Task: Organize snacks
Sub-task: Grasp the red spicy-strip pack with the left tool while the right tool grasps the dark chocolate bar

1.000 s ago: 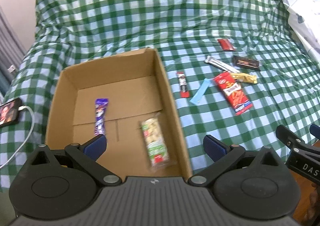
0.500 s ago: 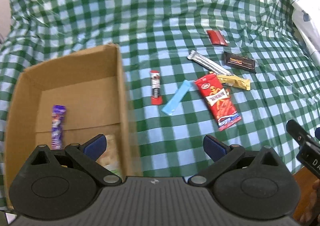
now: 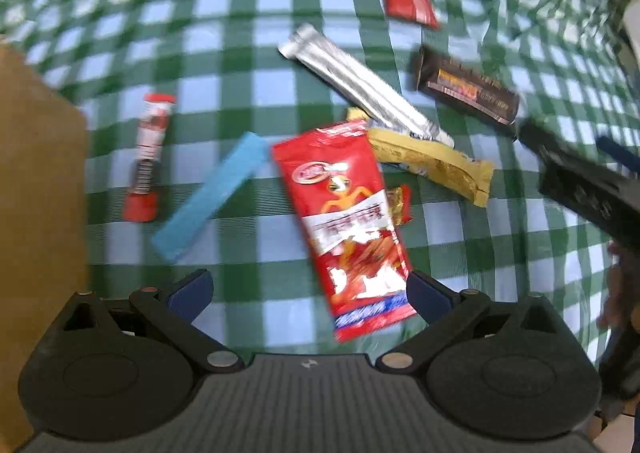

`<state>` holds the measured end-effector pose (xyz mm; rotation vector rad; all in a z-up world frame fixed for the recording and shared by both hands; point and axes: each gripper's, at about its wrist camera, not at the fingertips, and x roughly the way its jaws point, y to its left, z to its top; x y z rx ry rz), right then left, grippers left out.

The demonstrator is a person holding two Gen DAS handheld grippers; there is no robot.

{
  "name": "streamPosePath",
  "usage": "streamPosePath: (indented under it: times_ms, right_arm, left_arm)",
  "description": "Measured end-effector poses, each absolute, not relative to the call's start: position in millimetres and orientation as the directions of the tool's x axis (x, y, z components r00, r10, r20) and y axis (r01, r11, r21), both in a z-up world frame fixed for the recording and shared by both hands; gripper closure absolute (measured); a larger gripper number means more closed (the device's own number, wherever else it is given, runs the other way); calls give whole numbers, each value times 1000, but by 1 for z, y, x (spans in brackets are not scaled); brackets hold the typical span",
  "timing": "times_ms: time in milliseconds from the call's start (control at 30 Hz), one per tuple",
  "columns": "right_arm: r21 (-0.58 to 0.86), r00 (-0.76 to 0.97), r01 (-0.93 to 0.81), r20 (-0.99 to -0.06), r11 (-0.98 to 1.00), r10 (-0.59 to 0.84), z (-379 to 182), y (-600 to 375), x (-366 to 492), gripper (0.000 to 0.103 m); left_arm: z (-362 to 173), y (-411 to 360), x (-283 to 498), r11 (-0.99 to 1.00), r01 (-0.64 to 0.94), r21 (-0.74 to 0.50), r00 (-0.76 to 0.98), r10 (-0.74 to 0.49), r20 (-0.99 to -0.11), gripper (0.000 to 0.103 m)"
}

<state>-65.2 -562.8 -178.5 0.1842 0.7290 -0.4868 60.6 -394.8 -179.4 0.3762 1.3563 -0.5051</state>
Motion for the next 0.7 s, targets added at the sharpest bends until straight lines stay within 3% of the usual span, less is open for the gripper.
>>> streamPosePath:
  times_ms: [300, 467, 600, 700]
  right_arm:
    - [-93, 664, 287, -698, 953, -268, -217, -569, 14, 2]
    - [-100, 693, 167, -696, 981, -189, -225, -564, 27, 13]
    - [-79, 705, 160, -688, 984, -170, -229, -566, 23, 15]
    - [-79, 709, 162, -684, 984, -172, -229, -566, 18, 26]
  left_arm:
    - [-219, -409, 84, 826, 562, -49, 63, -102, -993, 0]
    - [-219, -376, 99, 850, 525, -30, 82, -86, -993, 0]
    - [-220, -372, 104, 864, 503, -23, 85, -76, -993, 0]
    - [-222, -374, 104, 849, 528, 1, 91, -56, -994, 0]
